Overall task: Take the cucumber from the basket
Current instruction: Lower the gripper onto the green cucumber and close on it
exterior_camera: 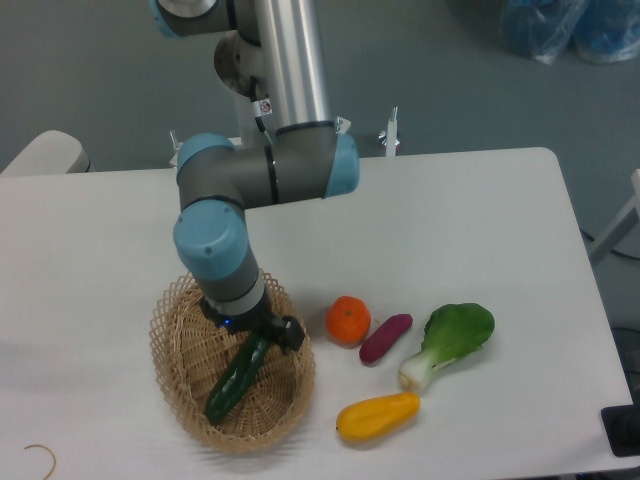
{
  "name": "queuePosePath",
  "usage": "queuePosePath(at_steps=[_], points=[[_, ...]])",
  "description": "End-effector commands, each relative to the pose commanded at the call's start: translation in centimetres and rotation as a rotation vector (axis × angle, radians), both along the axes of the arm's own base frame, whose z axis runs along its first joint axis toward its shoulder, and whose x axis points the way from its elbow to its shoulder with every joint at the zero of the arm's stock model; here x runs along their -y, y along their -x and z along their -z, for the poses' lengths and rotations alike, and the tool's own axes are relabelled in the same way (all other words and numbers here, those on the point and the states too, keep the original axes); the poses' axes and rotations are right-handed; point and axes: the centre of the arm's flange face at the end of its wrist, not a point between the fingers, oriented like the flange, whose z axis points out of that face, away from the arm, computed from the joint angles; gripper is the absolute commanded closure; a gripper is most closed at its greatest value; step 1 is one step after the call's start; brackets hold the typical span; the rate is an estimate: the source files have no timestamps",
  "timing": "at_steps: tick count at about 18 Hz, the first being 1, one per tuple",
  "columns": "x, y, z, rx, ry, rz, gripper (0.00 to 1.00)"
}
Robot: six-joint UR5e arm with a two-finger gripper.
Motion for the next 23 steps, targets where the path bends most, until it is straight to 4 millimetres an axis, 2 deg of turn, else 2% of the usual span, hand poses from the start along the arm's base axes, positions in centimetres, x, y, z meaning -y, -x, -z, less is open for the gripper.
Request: queuePosePath(at_steps=[3, 7, 13, 14, 15, 17, 21, 23], points=[[-0.4, -0.6, 0.3, -0.003, -0.006, 0.003, 0.00], [-1.0, -0.7, 1.7, -0.007, -0.013, 0.009, 0.00], [-1.4, -0.6, 2.0, -0.013, -0.017, 0.021, 0.00], [-1.5, -0.7, 2.1, -0.013, -0.017, 0.026, 0.03], [-1.5, -0.7, 2.0, -0.014, -0.018, 0.026, 0.17], [-1.6, -0.7, 2.4, -0.010, -0.013, 0.026, 0.31], [-1.7, -0.7, 2.3, -0.012, -0.015, 0.027, 0.49], [-1.9, -0.6, 2.1, -0.014, -0.019, 0.029, 0.63]])
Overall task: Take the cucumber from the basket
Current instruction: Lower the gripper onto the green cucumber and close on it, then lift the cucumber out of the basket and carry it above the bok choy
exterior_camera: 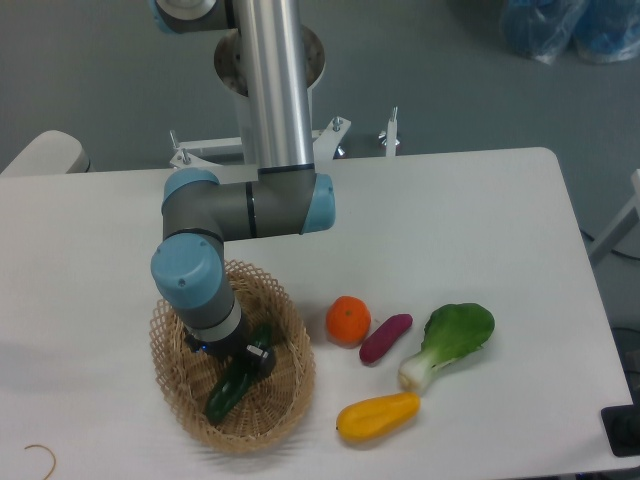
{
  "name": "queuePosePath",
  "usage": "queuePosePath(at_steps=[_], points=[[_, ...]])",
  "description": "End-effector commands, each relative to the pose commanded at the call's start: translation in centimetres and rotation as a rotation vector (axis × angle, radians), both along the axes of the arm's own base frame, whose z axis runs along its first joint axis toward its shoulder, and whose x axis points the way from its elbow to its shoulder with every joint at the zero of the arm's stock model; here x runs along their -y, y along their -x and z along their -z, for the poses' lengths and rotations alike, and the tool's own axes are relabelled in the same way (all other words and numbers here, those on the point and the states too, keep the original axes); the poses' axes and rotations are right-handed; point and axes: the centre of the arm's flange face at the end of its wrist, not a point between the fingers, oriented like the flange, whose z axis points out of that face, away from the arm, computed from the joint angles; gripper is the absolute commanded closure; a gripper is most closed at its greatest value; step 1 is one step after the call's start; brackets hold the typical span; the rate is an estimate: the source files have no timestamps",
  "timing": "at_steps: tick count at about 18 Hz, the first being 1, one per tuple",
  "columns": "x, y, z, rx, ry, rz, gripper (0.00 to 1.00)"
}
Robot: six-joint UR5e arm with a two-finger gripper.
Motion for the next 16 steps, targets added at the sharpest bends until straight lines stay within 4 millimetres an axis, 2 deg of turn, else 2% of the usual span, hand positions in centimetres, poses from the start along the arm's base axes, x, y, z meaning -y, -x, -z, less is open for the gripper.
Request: queuePosePath(at_steps=[5, 8, 9, 11, 12, 16], points=[[-0.8, 0.6, -1.3, -0.015, -0.025, 0.000, 0.75], [-1.2, 1.0, -3.1, -0.039, -0.042, 0.043, 0.75], [-1.2, 1.3, -4.4, -0.051, -0.052, 0.082, 0.75], [-1.4, 1.9, -8.2, -0.083, -0.092, 0.115, 0.75], [-1.1, 3.0, -9.6, -0.091, -0.104, 0.102, 0.75], [2.1, 7.4, -14.7, -0.118, -0.131, 0.143, 0.75]])
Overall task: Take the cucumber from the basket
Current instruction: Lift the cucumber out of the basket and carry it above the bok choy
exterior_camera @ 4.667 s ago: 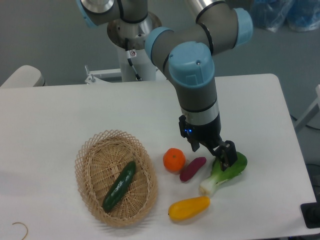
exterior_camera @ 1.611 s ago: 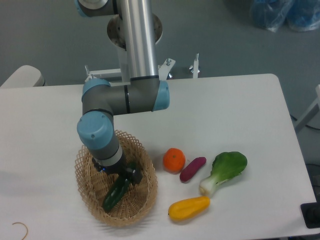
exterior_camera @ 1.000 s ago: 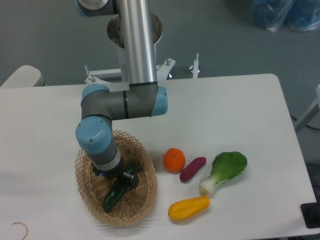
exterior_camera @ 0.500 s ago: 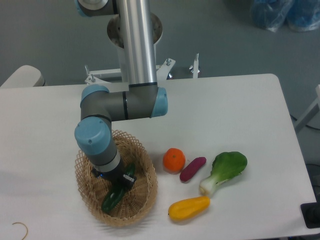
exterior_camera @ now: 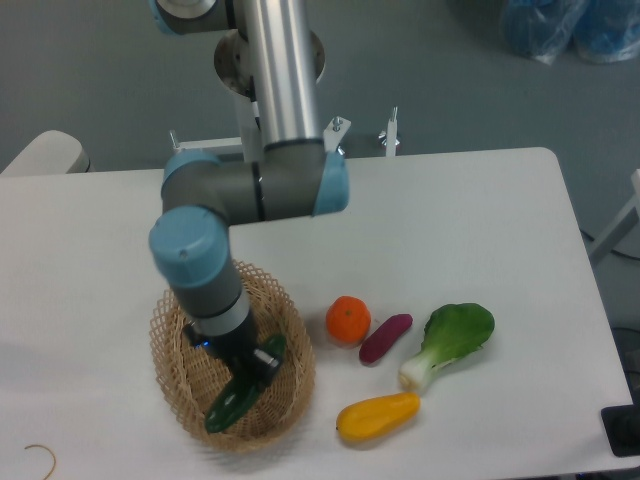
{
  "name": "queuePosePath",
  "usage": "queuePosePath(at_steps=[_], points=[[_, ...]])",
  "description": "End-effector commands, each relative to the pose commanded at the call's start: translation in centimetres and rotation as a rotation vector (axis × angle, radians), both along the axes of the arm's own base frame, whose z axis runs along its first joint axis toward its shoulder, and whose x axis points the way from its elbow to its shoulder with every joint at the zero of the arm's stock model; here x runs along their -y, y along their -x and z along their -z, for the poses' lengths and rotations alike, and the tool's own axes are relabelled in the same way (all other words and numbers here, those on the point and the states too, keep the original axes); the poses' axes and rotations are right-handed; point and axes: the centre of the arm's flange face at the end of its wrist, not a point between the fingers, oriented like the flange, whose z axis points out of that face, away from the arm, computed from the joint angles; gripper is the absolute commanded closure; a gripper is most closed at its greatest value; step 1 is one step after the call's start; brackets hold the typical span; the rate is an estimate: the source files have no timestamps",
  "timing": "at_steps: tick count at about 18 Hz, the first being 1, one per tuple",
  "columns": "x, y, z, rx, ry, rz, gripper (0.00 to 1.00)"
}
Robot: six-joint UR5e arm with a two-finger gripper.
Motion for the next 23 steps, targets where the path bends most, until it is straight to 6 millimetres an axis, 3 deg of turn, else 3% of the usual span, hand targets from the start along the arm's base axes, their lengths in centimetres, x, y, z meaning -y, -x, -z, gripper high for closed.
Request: queuePosePath(at_steps=[4, 10, 12, 16, 23], points=[[5.0, 5.3, -4.3, 0.023, -0.024, 0.024, 0.74], [12.5, 11.8, -6.8, 0.018, 0.058, 0.154, 0.74], [14.4, 13.4, -6.7, 0.025, 0.089, 0.202, 0.74], [17.3, 15.3, -7.2, 0.027, 0.125, 0.266, 0.74], [19.5, 17.2, -7.2, 0.019, 0.143, 0.300, 0.73]])
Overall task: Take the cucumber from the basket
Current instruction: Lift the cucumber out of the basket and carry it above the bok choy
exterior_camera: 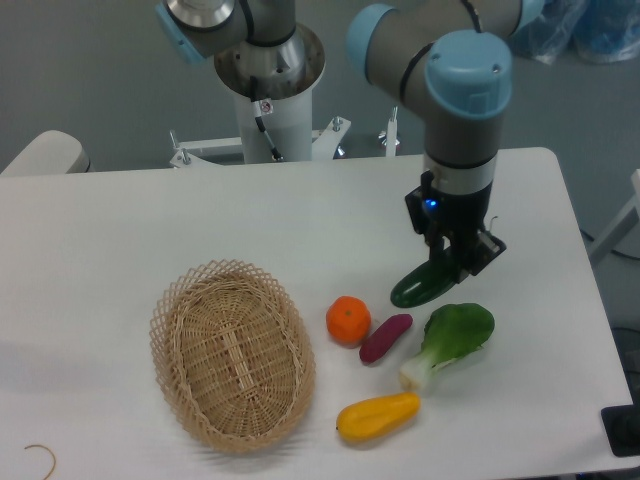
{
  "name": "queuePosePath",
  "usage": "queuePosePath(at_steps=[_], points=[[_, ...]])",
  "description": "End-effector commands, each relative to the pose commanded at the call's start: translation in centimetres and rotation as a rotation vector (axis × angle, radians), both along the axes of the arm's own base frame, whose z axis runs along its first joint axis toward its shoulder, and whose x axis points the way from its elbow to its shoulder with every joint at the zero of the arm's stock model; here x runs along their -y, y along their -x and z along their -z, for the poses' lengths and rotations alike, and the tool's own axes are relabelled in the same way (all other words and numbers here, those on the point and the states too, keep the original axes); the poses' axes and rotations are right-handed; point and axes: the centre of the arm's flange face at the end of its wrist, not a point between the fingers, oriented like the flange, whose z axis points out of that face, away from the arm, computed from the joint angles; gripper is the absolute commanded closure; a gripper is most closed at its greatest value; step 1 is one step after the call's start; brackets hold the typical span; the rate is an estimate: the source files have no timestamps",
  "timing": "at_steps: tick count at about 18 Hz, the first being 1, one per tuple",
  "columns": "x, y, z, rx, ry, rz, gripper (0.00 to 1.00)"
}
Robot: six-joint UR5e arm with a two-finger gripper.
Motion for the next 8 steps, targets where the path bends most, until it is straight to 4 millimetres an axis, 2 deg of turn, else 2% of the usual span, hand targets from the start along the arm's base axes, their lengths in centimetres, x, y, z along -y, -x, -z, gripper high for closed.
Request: queuePosePath(at_steps=[8], points=[[0.14, 0.12, 0.07, 0.006, -0.008, 0.002, 0.73]])
